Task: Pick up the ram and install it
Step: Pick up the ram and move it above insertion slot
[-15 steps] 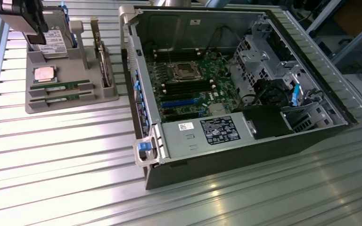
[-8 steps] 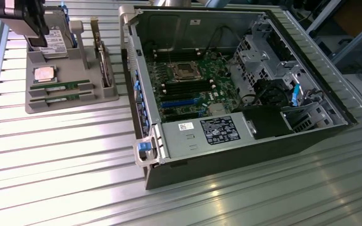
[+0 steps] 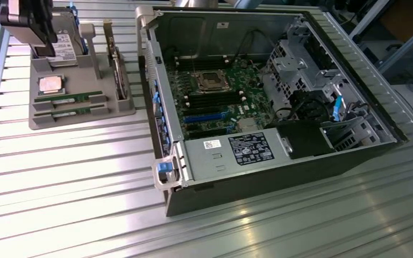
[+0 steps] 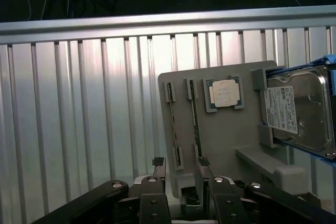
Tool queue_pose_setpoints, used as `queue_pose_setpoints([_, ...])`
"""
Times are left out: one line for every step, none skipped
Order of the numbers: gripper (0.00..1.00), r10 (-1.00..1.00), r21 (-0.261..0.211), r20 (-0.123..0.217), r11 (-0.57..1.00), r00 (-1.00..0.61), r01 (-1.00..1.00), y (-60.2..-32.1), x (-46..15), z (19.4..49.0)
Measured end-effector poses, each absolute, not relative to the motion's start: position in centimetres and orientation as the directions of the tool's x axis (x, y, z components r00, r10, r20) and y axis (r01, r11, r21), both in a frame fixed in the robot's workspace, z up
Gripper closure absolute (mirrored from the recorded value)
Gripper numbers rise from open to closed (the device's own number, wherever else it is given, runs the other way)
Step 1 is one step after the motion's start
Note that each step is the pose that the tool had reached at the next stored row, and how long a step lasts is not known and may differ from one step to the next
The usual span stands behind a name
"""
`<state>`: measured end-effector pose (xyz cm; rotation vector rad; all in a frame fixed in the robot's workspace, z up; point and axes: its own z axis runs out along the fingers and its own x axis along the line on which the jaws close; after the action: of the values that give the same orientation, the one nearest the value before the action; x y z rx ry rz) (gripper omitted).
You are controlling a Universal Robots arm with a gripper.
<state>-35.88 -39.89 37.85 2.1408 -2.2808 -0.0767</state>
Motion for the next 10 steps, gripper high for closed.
queue_pose_setpoints([0.64, -0.998, 0.044, -0.024, 0.063, -0.064, -0.997, -39.89, -35.88, 37.75])
queue_pose_setpoints([0.64, -0.998, 0.044, -0.024, 0.063, -0.064, -0.997, -39.89, -35.88, 37.64])
queue_pose_setpoints([0.64, -0.998, 0.044, -0.024, 0.063, -0.064, -0.997, -39.89, -35.88, 37.5])
queue_pose_setpoints([0.64, -0.998, 0.044, -0.024, 0.063, -0.064, -0.997, -39.89, -35.88, 37.43])
queue_pose_setpoints([0.64, -0.998, 0.044, -0.024, 0.063, -0.064, -0.997, -39.89, -35.88, 37.29])
queue_pose_setpoints([0.64, -0.998, 0.044, -0.024, 0.063, -0.064, -0.997, -39.89, -35.88, 37.21])
queue_pose_setpoints([0.64, -0.998, 0.044, -0.024, 0.063, -0.064, -0.997, -39.9, -35.88, 37.16])
queue_pose_setpoints([0.64, -0.998, 0.044, -0.024, 0.063, -0.064, -0.997, -39.89, -35.88, 37.08])
queue_pose_setpoints([0.64, -0.998, 0.044, -0.024, 0.063, -0.064, -0.997, -39.89, -35.88, 37.03])
queue_pose_setpoints([0.64, -0.998, 0.044, -0.024, 0.063, -0.064, -0.997, -39.89, -35.88, 36.95])
